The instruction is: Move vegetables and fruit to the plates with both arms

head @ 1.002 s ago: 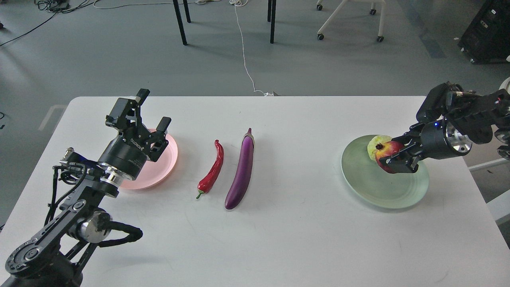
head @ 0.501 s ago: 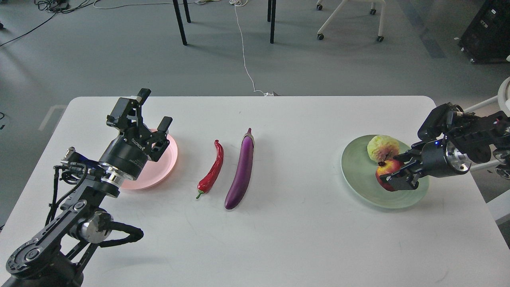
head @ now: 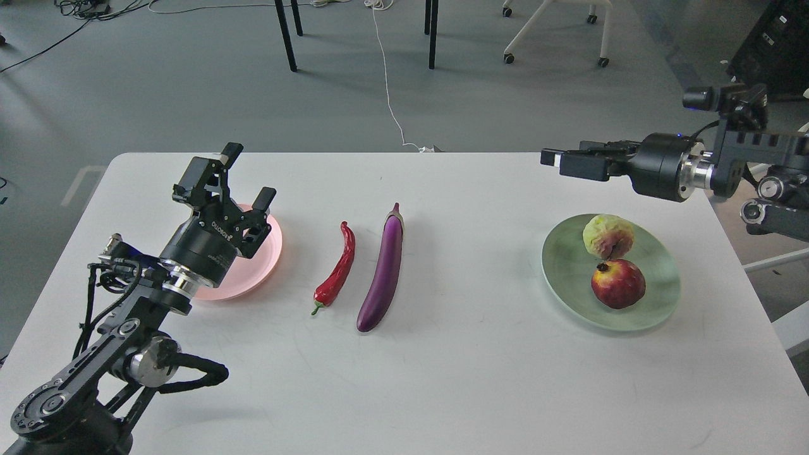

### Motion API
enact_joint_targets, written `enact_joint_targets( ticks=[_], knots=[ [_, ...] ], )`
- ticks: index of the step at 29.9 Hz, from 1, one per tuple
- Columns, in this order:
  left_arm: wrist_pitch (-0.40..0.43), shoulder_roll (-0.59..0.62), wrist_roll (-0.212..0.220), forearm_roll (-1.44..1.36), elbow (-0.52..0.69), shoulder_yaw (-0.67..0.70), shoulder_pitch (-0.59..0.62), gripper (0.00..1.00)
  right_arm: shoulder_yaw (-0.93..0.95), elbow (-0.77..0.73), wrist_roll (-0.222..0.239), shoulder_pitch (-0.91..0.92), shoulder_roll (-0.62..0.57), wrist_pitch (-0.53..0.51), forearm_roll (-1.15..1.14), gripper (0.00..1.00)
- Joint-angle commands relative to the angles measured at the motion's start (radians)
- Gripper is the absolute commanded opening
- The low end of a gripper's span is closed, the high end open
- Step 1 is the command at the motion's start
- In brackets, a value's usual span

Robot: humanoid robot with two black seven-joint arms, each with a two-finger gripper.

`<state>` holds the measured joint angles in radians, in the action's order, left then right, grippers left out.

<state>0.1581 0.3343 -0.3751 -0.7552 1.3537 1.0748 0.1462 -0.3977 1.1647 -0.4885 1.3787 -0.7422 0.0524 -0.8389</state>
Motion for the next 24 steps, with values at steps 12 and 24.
enact_joint_targets(
  ticks=[12,24],
  knots=[
    [-0.002,0.003,-0.016,-0.303,-0.002,-0.078,0.019,1.0,0.736,-0.074,0.0,-0.627,0.144,-0.012,0.647,0.98],
    [0.004,0.126,0.011,-1.167,-0.071,-0.469,0.475,1.0,0.754,-0.071,0.0,-0.684,0.127,-0.036,0.646,0.98]
  ],
)
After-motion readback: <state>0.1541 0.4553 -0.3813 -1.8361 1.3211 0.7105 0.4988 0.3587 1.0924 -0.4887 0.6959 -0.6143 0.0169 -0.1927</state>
